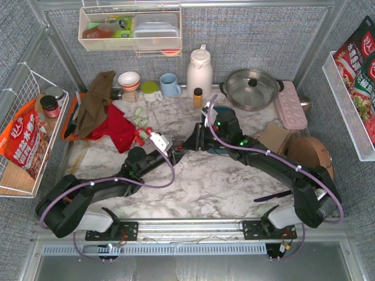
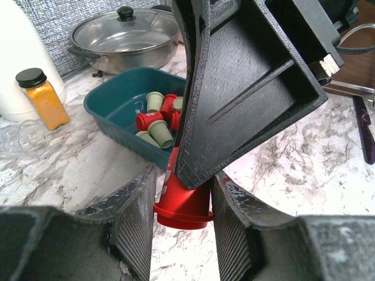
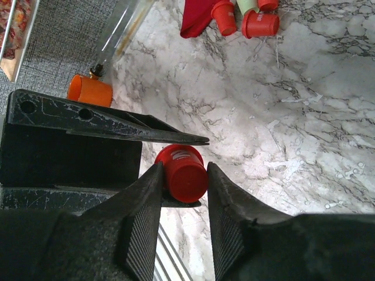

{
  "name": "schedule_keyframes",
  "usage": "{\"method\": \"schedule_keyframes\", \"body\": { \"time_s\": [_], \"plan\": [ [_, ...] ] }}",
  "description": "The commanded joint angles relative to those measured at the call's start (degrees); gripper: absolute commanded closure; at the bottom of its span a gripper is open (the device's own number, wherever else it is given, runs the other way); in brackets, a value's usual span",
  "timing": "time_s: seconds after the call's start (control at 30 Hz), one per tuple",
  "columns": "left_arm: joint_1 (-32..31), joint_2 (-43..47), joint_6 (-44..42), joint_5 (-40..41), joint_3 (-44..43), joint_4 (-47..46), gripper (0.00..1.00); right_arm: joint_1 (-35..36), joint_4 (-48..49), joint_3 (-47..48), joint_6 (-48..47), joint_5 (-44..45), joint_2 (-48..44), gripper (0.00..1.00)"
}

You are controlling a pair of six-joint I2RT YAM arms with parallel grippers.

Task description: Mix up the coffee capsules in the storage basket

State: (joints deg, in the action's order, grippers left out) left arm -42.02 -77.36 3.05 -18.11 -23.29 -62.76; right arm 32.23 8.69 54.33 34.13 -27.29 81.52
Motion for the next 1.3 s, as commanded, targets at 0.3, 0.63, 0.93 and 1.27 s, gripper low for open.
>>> {"method": "schedule_keyframes", "body": {
  "time_s": [0.3, 0.63, 0.93, 1.27],
  "plan": [
    [-0.17, -0.26, 2.53, 2.75, 0.51, -3.95, 0.01, 0.34, 1.86, -0.29, 0.28, 1.92, 0.67, 0.79],
    [-0.17, 7.04, 5.09, 23.94, 5.69, 5.64, 0.01, -2.30, -9.45, 5.93, -23.26, 37.32, 3.05, 0.78],
    [1.28, 3.23, 12.94, 52.04, -3.36, 34.13, 0.01, -11.05, -6.30, 10.85, -25.25, 38.10, 13.51, 0.43],
    [10.99, -10.96, 20.77, 44.65, -15.57, 45.82, 0.01, -12.58, -7.99, 6.85, -21.78, 29.53, 9.60, 0.21]
  ]
}}
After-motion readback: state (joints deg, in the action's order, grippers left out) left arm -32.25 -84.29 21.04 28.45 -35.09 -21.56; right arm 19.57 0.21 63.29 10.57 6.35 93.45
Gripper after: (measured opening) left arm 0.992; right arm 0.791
